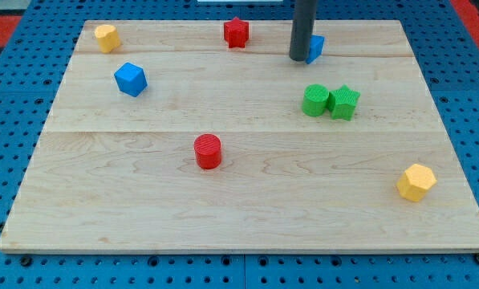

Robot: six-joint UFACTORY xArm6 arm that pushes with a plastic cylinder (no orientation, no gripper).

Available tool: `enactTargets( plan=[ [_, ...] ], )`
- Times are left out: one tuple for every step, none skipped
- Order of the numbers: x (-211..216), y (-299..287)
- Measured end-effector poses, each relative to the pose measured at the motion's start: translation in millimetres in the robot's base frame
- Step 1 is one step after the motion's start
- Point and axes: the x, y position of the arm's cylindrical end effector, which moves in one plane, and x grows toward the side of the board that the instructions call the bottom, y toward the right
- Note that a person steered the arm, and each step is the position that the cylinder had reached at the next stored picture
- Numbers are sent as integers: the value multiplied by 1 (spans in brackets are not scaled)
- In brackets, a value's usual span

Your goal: Separate the green circle from green star

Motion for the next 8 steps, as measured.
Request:
enactTargets(
  plan=[
    [-8,36],
    [-25,44],
    [-27,24],
    [-19,9],
    [-19,9],
    [-19,9],
    [-18,7],
    [-6,-34]
  ],
)
